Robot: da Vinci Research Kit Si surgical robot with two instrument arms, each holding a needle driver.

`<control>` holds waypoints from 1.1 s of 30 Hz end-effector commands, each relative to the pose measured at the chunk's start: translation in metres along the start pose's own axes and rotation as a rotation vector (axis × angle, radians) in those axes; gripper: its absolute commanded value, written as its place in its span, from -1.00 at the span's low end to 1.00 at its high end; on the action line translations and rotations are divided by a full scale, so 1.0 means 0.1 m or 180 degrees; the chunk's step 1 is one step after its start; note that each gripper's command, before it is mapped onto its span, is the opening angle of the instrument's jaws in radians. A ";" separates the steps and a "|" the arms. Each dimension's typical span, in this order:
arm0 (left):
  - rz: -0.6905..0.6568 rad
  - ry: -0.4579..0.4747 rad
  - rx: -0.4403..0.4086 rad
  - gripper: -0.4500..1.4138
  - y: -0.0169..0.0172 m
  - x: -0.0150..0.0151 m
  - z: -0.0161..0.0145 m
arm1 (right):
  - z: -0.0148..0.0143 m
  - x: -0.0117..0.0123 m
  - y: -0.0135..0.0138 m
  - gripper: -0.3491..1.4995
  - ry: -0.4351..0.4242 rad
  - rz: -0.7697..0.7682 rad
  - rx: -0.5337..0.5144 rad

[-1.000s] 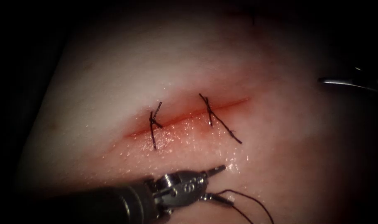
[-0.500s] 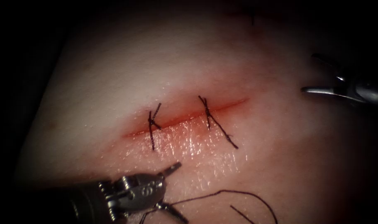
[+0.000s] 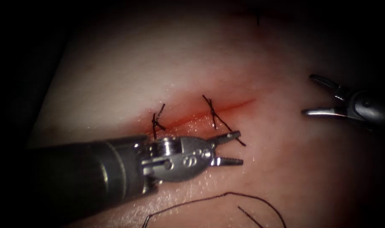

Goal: Wound Closure
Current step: Pick up tail of suture with left jaws

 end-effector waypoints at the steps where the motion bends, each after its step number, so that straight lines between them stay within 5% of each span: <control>1: 0.0058 -0.0023 0.0035 -0.30 -0.002 -0.006 0.013 | 0.011 -0.002 -0.002 0.19 -0.0001 -0.0002 0.0009; 7: 0.0365 -0.0224 0.0187 -0.24 -0.004 -0.031 0.041 | 0.022 -0.001 -0.008 0.26 -0.0018 -0.0003 -0.0034; 14: 0.0593 -0.0338 0.0195 -0.19 0.006 -0.021 0.055 | 0.027 -0.002 -0.007 0.26 -0.0020 -0.0004 -0.0047; 22: 0.0718 -0.0373 0.0198 -0.59 0.002 -0.024 0.061 | 0.026 -0.006 -0.012 0.24 -0.0007 -0.0024 -0.0041; 24: 0.0724 -0.0413 0.0157 -1.00 0.002 -0.024 0.061 | 0.026 -0.006 -0.012 0.23 -0.0007 -0.0024 -0.0041; 33: 0.0745 -0.0253 -0.0102 -1.00 0.001 -0.013 0.055 | 0.031 -0.006 -0.016 0.06 0.0039 -0.0027 0.0078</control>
